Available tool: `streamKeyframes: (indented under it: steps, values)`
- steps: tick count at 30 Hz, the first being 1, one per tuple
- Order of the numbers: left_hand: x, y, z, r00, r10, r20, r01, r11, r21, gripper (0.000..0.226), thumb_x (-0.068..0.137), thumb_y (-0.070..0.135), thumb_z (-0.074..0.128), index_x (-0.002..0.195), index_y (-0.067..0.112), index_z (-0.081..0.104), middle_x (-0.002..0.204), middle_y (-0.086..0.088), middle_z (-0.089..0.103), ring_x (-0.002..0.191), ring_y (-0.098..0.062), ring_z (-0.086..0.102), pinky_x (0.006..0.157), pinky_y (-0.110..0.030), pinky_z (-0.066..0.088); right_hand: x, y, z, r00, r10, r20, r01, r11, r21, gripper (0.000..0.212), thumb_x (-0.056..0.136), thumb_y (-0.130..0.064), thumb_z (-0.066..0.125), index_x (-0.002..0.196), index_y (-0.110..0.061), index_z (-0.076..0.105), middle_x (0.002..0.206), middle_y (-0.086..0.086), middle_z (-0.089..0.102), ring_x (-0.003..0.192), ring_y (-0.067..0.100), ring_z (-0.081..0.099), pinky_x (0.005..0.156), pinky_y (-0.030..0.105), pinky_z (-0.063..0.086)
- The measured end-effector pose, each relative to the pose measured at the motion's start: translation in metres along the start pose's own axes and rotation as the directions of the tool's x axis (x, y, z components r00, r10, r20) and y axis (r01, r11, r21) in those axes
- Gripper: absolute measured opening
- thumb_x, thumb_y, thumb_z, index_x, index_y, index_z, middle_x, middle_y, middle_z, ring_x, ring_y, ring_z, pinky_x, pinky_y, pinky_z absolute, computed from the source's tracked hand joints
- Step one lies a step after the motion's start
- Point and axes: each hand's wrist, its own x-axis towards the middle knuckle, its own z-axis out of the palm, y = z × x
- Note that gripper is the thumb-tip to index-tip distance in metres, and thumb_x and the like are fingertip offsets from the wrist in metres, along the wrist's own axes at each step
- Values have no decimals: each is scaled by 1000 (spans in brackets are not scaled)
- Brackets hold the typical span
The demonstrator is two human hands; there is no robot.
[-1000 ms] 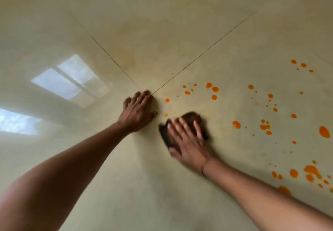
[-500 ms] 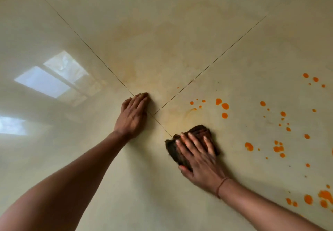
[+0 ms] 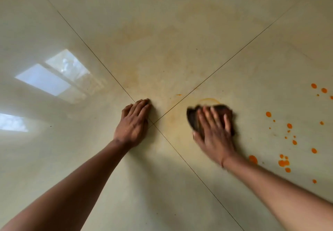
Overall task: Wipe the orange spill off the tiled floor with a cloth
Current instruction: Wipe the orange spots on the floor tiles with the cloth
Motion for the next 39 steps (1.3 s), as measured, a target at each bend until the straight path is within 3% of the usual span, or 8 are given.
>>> streamKeyframes:
  steps: [3, 9, 15, 20, 25, 31, 36, 39]
  values:
    - [1, -2, 2, 1000, -2, -9, 2, 1000, 21, 55, 91, 24, 35, 143, 6, 39, 150, -12, 39, 140, -29, 33, 112, -44, 22, 90, -37, -4, 992, 125, -2, -125, 992, 29, 76, 86, -53, 36, 152, -18, 25, 160, 5, 22, 148, 24, 16, 115, 56, 8]
    - [0, 1, 3, 1000, 3, -7, -3, 1000, 11, 54, 92, 21, 39, 143, 6, 38, 150, -14, 39, 139, -31, 34, 111, -45, 23, -1, -50, 10, 938, -347, 23, 347, 938, 24, 76, 83, -50, 46, 152, -22, 28, 159, 0, 25, 147, 19, 20, 116, 53, 11]
    - [1, 4, 1, 1000, -23, 0, 23, 1000, 21, 56, 91, 21, 34, 144, 4, 37, 150, -15, 38, 140, -31, 32, 112, -47, 22, 88, -59, 0, 998, -8, -62, 11, 999, 46, 72, 84, -49, 38, 149, -18, 33, 157, 4, 30, 146, 24, 22, 114, 57, 13]
    - [0, 18, 1, 995, -102, 11, 101, 995, 2, 57, 93, 26, 27, 147, 8, 32, 154, -13, 32, 144, -29, 25, 116, -48, 14, -9, -14, 6, 938, -345, 23, 345, 939, 10, 77, 79, -49, 46, 150, -23, 31, 158, 1, 30, 146, 18, 20, 115, 52, 13]
    - [33, 70, 16, 998, -22, 52, 23, 1000, -17, 61, 96, 39, 33, 151, 12, 25, 159, -9, 21, 146, -27, 17, 117, -47, 11, 44, 77, -16, 984, 174, -47, -176, 984, -38, 73, 83, -51, 35, 148, -19, 35, 155, 6, 34, 144, 24, 26, 113, 55, 16]
    - [66, 128, 40, 994, -27, 106, 28, 1000, -6, 62, 99, 43, 27, 153, 13, 15, 161, -7, 11, 149, -25, 1, 118, -46, -1, -74, 70, -7, 988, -153, 26, 154, 988, -16, 74, 84, -51, 43, 152, -24, 28, 159, 0, 26, 146, 20, 25, 116, 54, 18]
    - [67, 129, 49, 997, -29, 69, 24, 997, 78, 62, 97, 42, 27, 152, 14, 18, 161, -5, 12, 149, -24, 1, 118, -45, -4, 40, 81, -18, 949, 305, -82, -305, 952, 13, 73, 81, -50, 39, 147, -18, 37, 155, 6, 35, 143, 26, 29, 112, 56, 16]
    - [66, 129, 50, 998, -20, 67, 14, 997, 80, 61, 97, 42, 27, 151, 14, 19, 161, -6, 12, 149, -25, 2, 117, -44, -3, -18, 53, -8, 994, 88, -57, -87, 996, 10, 75, 82, -49, 44, 150, -19, 33, 157, 4, 32, 145, 24, 26, 115, 56, 16]
